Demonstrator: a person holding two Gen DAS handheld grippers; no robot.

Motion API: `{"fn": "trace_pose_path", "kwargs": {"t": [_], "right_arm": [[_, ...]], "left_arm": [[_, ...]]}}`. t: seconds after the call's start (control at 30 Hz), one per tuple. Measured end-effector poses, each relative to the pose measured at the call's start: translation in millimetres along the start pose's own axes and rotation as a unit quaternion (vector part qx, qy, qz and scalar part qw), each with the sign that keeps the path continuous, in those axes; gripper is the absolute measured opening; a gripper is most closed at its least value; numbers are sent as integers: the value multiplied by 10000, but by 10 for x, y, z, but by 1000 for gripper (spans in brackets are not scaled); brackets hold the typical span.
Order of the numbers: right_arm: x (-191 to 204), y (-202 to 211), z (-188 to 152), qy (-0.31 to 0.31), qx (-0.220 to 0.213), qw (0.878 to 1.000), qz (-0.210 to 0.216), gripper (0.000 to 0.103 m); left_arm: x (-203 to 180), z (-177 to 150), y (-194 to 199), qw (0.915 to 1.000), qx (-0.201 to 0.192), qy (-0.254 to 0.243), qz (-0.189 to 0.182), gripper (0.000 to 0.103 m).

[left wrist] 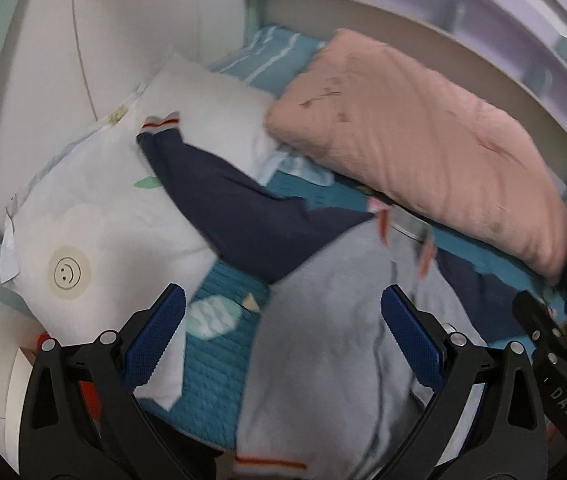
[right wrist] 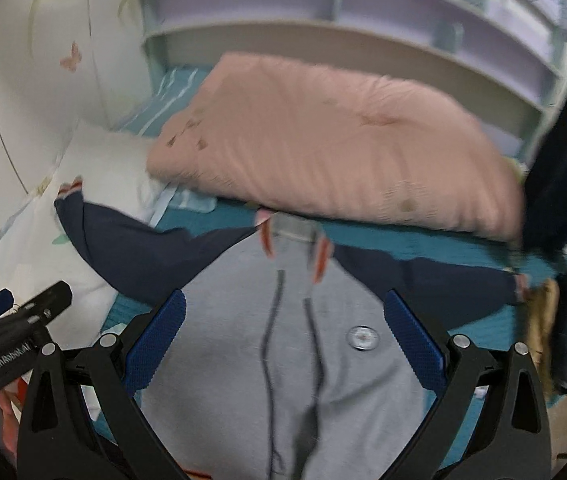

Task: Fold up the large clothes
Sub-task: 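Move the left tool to the navy sleeve's striped cuff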

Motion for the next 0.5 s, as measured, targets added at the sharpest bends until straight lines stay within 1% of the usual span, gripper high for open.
{"fn": "trace_pose_path", "kwargs": {"t": [0.2,0.23,0.3,0.33,0.43,0.47,0.5], "right_arm": [[329,-966,159,-5,610,9975,349,95],[371,-1111,179,-27,698,9967,406,95],[454,-1487,212,-207,1048,9925,591,95],[491,-1660,228,-320,1169,9901,713,93],[614,-2095,270,-457,1432,9853,806,76],[652,-2209,275,-479,1525,9834,854,74],[691,-2350,273,-510,1663,9809,869,70]], "left_arm": [[502,313,-724,9981,163,580,149,98],[575,382,-844,9978,183,612,195,98],[692,512,-1052,9975,222,614,261,98],[755,579,-1149,9973,233,629,295,98],[946,838,-1455,9965,148,653,494,98],[973,900,-1523,9966,111,638,509,98],[1043,989,-1631,9963,128,642,553,98]]}}
Point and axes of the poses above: each gripper's, at about its wrist camera, not at the fingertips, and y roughly against the way its jaws point, x to its left, z to its top, the point moved 5 cm from there along -y, roughly the way its jaws point, and after that the axes turned 4 degrees about z, right-handed, at the moved point
